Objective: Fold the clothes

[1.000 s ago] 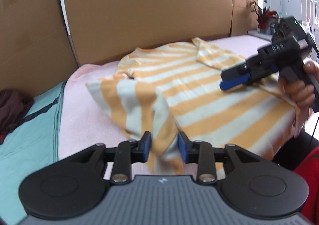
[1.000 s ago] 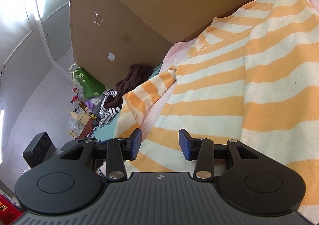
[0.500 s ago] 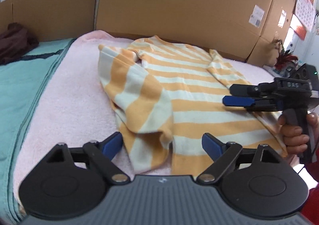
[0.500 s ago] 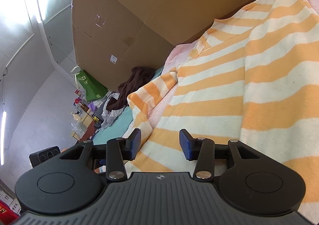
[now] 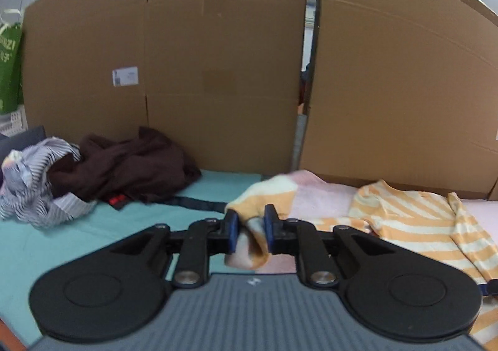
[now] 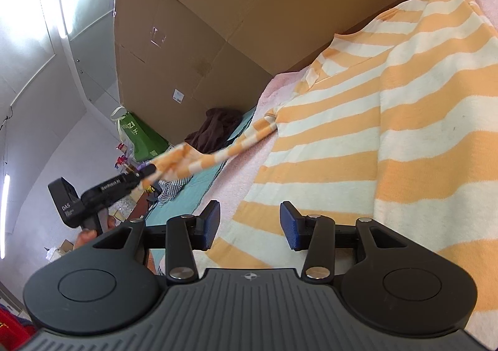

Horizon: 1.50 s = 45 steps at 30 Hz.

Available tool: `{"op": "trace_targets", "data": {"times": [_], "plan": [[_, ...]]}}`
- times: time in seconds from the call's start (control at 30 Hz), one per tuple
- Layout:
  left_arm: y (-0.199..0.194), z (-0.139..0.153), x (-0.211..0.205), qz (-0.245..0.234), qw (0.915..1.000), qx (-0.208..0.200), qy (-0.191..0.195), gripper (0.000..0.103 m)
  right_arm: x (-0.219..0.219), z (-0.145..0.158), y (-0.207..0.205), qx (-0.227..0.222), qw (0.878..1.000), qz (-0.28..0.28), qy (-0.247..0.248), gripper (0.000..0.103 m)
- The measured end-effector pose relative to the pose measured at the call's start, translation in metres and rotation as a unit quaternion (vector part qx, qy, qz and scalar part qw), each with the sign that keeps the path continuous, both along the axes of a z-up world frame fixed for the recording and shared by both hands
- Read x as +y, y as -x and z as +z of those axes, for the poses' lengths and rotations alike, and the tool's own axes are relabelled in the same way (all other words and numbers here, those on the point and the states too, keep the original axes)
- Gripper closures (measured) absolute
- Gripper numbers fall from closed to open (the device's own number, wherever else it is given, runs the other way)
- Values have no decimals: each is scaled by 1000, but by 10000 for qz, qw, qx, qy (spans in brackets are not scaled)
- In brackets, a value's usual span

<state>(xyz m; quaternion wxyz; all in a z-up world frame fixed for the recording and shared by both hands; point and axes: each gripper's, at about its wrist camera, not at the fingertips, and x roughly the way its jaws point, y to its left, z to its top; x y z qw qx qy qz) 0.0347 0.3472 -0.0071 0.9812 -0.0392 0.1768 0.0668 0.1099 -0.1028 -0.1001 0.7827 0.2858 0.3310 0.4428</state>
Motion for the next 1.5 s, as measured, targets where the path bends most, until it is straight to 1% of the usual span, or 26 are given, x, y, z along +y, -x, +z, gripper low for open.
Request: {"op": "trace_targets", "data": {"times": [0.07, 0.13, 0.17, 0.2, 0.27, 0.33, 0.37, 0.4, 0.47, 0.53, 0.6, 0.63, 0.67, 0.7, 0.77, 0.87, 0.93, 1.0, 1.03, 1.1, 1.13, 1.17, 1.2, 1.33, 1.43, 1.5], "plan": [[8, -3, 5, 72, 9999, -109, -62, 89, -1, 0, 0, -1, 10000, -17, -13, 58], [18, -15, -1, -217, 9996, -128, -139, 89, -2, 0, 0, 0, 10000, -18, -24, 58], [21, -26, -7, -438, 9986, 13, -289, 85, -2, 0, -1, 3, 10000, -11, -14, 58], [23, -39, -18, -587, 9959, 293, -623, 72, -1, 0, -1, 5, 10000, -1, 2, 58], [29, -64, -35, -574, 9861, 789, -1343, 71, 1, 1, -2, 10, 10000, 31, 63, 58], [34, -83, -40, -232, 9783, 1075, -1756, 71, 4, 3, -3, 17, 9998, 61, 184, 58], [36, -88, -38, -44, 9777, 1168, -1746, 71, 5, 4, -3, 21, 9997, 76, 248, 57], [38, -89, -29, 97, 9826, 1189, -1423, 71, 9, 8, -5, 64, 9992, 147, 355, 56], [44, -86, -10, 192, 9914, 1149, -603, 71, 17, 18, -10, 180, 9975, 332, 603, 49], [49, -83, 0, 50, 9946, 1039, 53, 62, 27, 36, -16, 24, 9967, 495, 648, 47], [50, -85, 0, -310, 9926, 1054, 518, 33, 39, 58, -25, -382, 9956, 533, 668, 41], [50, -85, -2, -452, 9914, 1055, 634, 27, 49, 68, -33, -641, 9934, 507, 802, 41], [50, -87, -8, -522, 9913, 1067, 574, 17, 61, 77, -40, -912, 9899, 474, 977, 41], [49, -89, -14, -555, 9913, 1103, 464, 15, 75, 84, -49, -1151, 9852, 467, 1178, 41], [47, -93, -22, -585, 9911, 1146, 342, 15, 107, 87, -67, -1561, 9726, 430, 1667, 41], [40, -96, -12, -444, 9912, 1078, 628, 22, 157, 75, -92, -2141, 9455, 432, 2416, 41], [36, -98, -5, -349, 9907, 1032, 819, 31, 186, 63, -104, -2382, 9303, 516, 2740, 41], [31, -100, 2, -255, 9897, 985, 1010, 46, 209, 52, -112, -2557, 9185, 570, 2963, 43], [29, -101, 5, -207, 9890, 962, 1104, 57, 218, 48, -114, -2657, 9122, 546, 3071, 43], [28, -102, 16, -147, 9840, 904, 1528, 79, 231, 42, -119, -2798, 9020, 457, 3256, 43], [28, -102, 19, -133, 9817, 899, 1674, 82, 235, 39, -122, -2760, 9018, 470, 3292, 52], [27, -101, 21, -120, 9809, 908, 1716, 85, 237, 36, -125, -2698, 9033, 532, 3292, 80], [26, -100, 21, -97, 9806, 907, 1734, 88, 236, 34, -128, -2619, 9063, 568, 3269, 95], [13, -89, 26, 250, 9828, 812, 1641, 89, 214, 43, -130, -2469, 9306, 429, 2667, 94], [-7, -68, 45, 885, 9831, 435, 1545, 89, 199, 49, -135, -2269, 9460, 564, 2245, 94], [-20, -56, 62, 1272, 9807, 158, 1475, 89, 190, 52, -136, -2216, 9495, 851, 2050, 94]]}}
